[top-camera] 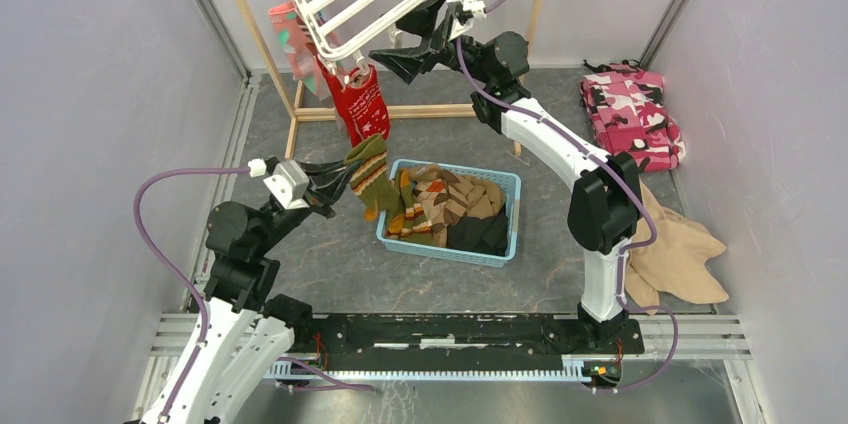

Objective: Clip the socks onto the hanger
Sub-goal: Open the clamp at the hanger.

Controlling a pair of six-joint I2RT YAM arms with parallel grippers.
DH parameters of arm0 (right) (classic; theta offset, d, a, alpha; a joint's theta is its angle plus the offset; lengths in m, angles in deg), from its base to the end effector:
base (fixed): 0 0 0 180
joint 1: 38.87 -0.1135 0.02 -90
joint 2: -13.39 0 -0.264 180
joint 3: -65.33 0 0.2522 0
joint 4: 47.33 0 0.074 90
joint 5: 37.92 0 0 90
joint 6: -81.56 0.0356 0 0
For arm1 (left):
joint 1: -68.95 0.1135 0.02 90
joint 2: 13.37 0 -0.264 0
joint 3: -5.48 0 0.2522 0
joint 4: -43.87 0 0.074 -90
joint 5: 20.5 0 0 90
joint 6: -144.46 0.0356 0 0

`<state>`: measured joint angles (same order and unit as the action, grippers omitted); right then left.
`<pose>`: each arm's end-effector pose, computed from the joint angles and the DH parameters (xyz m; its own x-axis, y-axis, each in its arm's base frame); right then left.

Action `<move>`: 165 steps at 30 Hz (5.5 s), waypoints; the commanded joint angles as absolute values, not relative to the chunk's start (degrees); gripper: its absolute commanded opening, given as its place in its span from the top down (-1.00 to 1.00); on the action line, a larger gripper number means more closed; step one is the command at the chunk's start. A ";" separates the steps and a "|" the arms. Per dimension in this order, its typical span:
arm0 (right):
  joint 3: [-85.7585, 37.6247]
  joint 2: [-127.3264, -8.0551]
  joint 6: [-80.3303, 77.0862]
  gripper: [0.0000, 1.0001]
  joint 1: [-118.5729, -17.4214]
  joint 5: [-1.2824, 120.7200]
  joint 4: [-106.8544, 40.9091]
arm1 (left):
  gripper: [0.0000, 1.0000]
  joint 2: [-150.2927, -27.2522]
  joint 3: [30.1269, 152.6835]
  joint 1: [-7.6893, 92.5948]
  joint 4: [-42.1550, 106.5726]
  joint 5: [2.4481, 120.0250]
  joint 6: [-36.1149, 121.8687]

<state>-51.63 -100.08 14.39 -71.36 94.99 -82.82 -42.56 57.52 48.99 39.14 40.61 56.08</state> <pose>0.3705 0.2647 0.4340 0.1632 0.4408 -0.8826 -0.9799 0.1763 -0.0931 0.1087 -0.0578 0.3729 0.3129 -0.0873 -0.9458 0.7219 0.6689 0.1771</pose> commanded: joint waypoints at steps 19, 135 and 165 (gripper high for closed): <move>-51.17 -99.28 19.41 -0.46 -70.06 95.98 -89.05 | 0.96 -42.46 57.48 49.72 40.74 39.68 58.07; -55.37 -102.84 24.64 -0.23 -70.96 98.04 -92.81 | 0.96 -41.94 57.27 49.89 40.92 39.60 58.03; -55.09 -101.79 23.68 0.76 -70.90 96.55 -89.82 | 0.96 -45.60 57.01 49.97 46.35 39.76 54.69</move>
